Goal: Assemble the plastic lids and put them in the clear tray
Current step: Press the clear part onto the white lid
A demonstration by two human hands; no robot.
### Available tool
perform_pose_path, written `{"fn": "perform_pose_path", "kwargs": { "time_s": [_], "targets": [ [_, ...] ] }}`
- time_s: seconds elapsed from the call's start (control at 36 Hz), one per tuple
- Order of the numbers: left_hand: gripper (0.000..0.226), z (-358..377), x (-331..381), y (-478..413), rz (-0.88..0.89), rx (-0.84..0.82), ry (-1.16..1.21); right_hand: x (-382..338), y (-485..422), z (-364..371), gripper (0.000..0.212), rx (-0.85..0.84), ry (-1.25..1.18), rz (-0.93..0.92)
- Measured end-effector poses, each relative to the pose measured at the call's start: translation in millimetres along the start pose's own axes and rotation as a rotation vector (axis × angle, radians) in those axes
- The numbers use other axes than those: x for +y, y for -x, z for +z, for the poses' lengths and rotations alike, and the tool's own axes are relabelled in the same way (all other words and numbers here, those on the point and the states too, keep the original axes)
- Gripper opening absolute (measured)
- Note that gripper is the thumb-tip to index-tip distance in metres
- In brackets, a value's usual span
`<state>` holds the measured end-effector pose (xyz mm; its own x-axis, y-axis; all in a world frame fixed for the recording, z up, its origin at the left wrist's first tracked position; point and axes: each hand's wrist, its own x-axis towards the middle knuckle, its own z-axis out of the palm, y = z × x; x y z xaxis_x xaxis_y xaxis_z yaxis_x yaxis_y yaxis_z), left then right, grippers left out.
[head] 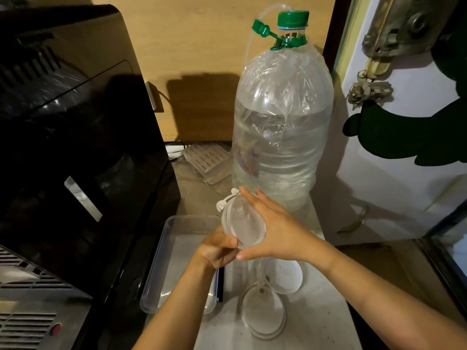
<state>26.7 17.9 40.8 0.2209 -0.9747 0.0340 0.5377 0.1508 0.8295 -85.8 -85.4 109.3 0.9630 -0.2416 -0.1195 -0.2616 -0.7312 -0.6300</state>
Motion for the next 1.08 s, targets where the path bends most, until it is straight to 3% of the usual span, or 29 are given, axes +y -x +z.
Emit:
{"fn": "perform_pose_path", "kwargs": {
  "time_s": [0.44,0.75,0.89,1.08],
  "targets": [
    [0.066,-1,-2,0,0.056,0.004,0.023,-5,-4,-1,0.119,0.047,0.012,-0.042],
    [0.083,-8,-4,-1,-0.013,0.033,0.117,-1,-6,-3,0.121,-0.023,0.031,-0.072],
    [0.069,-1,0,-1,0.021,0.003,0.037,0,-9,-2,0.120,0.004,0.019,-0.058],
    [0.067,4,3,-2,0.053,0.009,0.000,-2,-10,-3,0.121,0.028,0.027,-0.029]
  ]
}}
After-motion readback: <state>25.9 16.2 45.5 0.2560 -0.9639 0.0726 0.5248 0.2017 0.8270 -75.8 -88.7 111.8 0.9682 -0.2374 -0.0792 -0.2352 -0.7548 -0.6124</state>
